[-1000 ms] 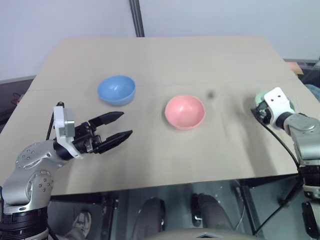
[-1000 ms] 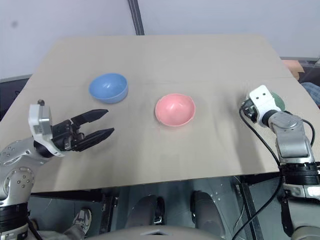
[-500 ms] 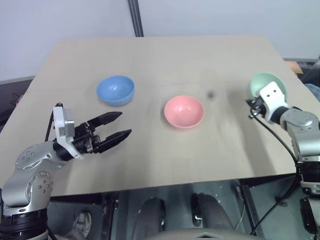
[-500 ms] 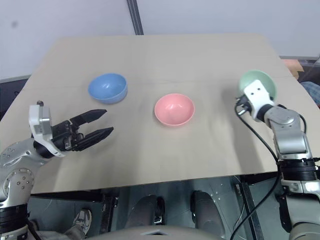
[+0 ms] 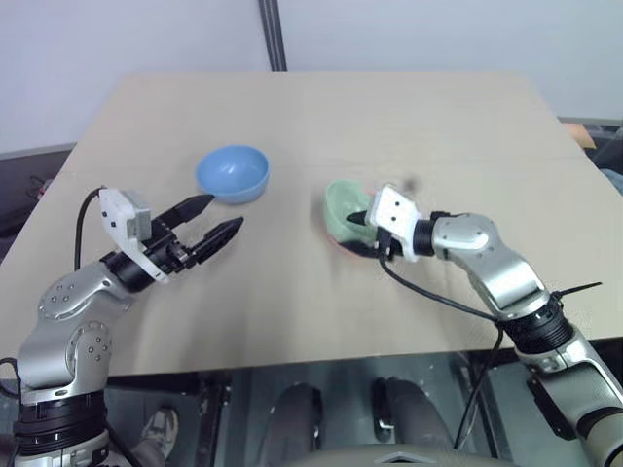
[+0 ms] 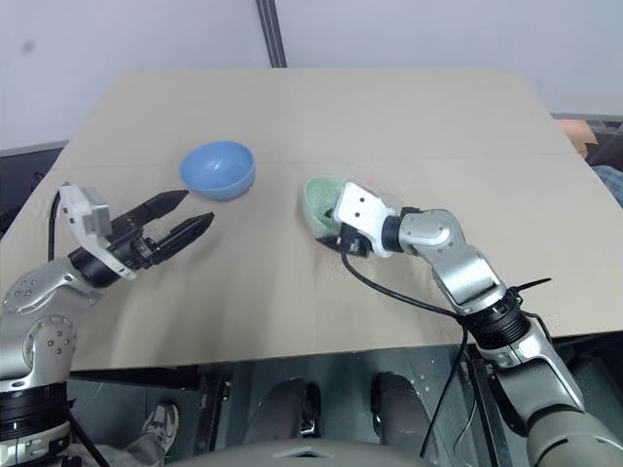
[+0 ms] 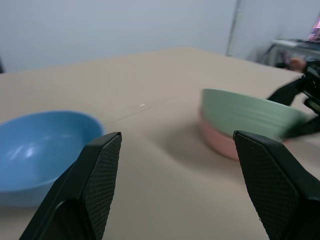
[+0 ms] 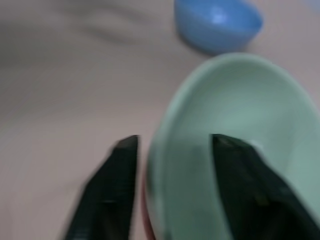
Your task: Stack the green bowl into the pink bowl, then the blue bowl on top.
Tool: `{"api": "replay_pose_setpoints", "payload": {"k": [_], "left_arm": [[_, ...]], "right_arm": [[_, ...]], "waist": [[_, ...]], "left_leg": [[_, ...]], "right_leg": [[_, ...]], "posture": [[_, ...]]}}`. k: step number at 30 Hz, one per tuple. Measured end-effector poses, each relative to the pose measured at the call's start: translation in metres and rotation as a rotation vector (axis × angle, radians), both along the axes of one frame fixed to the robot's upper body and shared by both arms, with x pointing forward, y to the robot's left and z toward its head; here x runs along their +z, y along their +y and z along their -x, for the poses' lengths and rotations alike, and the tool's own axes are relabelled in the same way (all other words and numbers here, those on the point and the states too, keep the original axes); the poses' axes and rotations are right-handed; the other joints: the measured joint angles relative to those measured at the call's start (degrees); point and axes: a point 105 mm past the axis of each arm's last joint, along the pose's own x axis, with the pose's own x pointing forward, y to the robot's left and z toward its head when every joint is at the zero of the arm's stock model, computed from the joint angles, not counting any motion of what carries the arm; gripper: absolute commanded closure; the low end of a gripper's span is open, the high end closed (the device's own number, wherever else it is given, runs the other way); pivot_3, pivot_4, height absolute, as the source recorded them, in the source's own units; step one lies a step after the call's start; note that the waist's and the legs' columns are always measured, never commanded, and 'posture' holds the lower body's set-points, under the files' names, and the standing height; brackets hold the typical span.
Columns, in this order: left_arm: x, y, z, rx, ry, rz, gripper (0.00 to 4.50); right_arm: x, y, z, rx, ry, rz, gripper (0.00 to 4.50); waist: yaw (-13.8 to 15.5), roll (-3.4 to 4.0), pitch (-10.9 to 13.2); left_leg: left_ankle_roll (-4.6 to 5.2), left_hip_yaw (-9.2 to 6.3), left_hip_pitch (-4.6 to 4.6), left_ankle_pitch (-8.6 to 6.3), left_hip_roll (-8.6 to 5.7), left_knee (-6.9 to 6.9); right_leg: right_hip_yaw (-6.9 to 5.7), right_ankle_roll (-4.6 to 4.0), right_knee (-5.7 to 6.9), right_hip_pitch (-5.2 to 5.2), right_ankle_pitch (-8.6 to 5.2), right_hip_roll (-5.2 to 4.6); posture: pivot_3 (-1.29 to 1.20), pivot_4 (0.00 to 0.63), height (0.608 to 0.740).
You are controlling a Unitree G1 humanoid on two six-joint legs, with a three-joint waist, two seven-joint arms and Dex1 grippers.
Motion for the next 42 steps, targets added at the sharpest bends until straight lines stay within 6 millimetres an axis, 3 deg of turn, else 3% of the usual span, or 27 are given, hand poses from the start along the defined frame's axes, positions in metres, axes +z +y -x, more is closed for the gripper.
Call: {"api": "replay_pose_setpoints", "payload": {"k": [4,6,9,13,17,20,26,27,33,37,42], "left_arm": [[-0.008,0.015,-0.013,0.210,0.011,-0.184,0.71],[-0.006,0.022,-0.026,0.320,0.032,-0.294,0.71],[0.005,0.019,-0.042,0.348,0.029,-0.509,0.71],[0.022,0.006,-0.068,0.356,-0.061,-0.760,0.71],[-0.001,-0.002,-0.088,0.309,-0.026,-0.922,0.71],[-0.017,-0.004,-0.098,0.279,0.019,-0.979,1.51],[-0.029,-0.023,-0.121,0.214,0.013,-1.004,4.23],[-0.031,-0.023,-0.121,0.209,0.019,-1.003,4.44],[-0.032,-0.033,-0.119,0.122,0.020,-0.971,4.44],[-0.023,-0.053,-0.103,-0.006,-0.016,-0.885,4.44],[0.018,-0.100,-0.067,-0.279,-0.173,-0.748,4.44]], "right_arm": [[0.023,-0.009,-0.005,-0.043,-0.055,-0.073,0.98],[0.050,-0.013,0.005,-0.020,-0.091,-0.174,0.98],[0.074,-0.013,0.020,0.025,-0.118,-0.267,0.98],[0.070,-0.017,0.027,0.014,-0.081,-0.309,0.98],[0.064,-0.021,0.024,-0.042,-0.063,-0.323,0.98],[0.063,-0.023,0.023,-0.068,-0.064,-0.329,0.92],[0.063,-0.035,0.024,-0.130,-0.093,-0.325,0.92],[0.064,-0.036,0.025,-0.135,-0.098,-0.325,0.92],[0.062,-0.045,0.029,-0.181,-0.103,-0.328,0.92],[0.065,-0.046,0.031,-0.183,-0.109,-0.342,0.92],[0.064,-0.055,0.037,-0.195,-0.085,-0.364,0.92]], "waist": [[-0.07,0.00,0.01],[0.12,0.00,0.03],[0.44,-0.04,0.00],[0.53,-0.03,0.00],[0.17,-0.02,0.01],[0.02,-0.02,0.01],[0.45,-0.04,0.02],[0.44,-0.04,0.02],[0.12,-0.06,0.03],[-0.01,-0.06,0.03],[0.44,-0.07,0.03]], "left_leg": [[-0.03,0.00,0.00,0.01,-0.02,-0.11],[-0.01,0.00,-0.04,0.00,0.00,-0.12],[-0.01,-0.05,-0.01,-0.01,-0.06,-0.11],[-0.01,0.12,0.08,0.00,-0.13,-0.09],[-0.01,0.13,0.03,0.00,-0.15,-0.09],[-0.01,0.12,-0.01,0.00,-0.15,-0.09],[0.02,0.10,-0.11,-0.01,-0.28,-0.05],[0.03,0.11,-0.10,-0.01,-0.30,-0.05],[0.03,0.06,-0.10,-0.02,-0.28,-0.05],[0.04,0.08,-0.09,-0.02,-0.27,-0.03],[0.04,0.03,-0.13,-0.02,-0.29,0.00]], "right_leg": [[-0.03,0.18,-0.06,0.00,0.11,0.11],[-0.14,0.18,-0.05,0.00,0.11,0.12],[-0.22,0.19,-0.02,0.06,0.11,0.13],[-0.11,0.10,0.00,0.07,0.06,0.08],[-0.08,0.20,0.05,0.00,0.12,0.13],[-0.07,0.20,0.04,-0.02,0.11,0.15],[-0.07,0.22,-0.05,-0.01,0.12,0.04],[-0.06,0.22,-0.05,-0.01,0.12,0.02],[-0.07,0.23,-0.02,-0.02,0.11,0.04],[-0.05,0.23,-0.01,-0.01,0.12,0.02],[-0.07,0.23,-0.02,0.00,0.12,0.00]], "posture": [[0.00,0.150,0.740],[0.00,0.150,0.740],[0.00,0.150,0.740],[0.00,0.150,0.740],[0.00,0.150,0.740],[0.00,0.150,0.740],[0.00,0.150,0.740],[0.00,0.150,0.740],[0.00,0.150,0.740],[0.00,0.150,0.740],[0.00,0.150,0.740]]}}
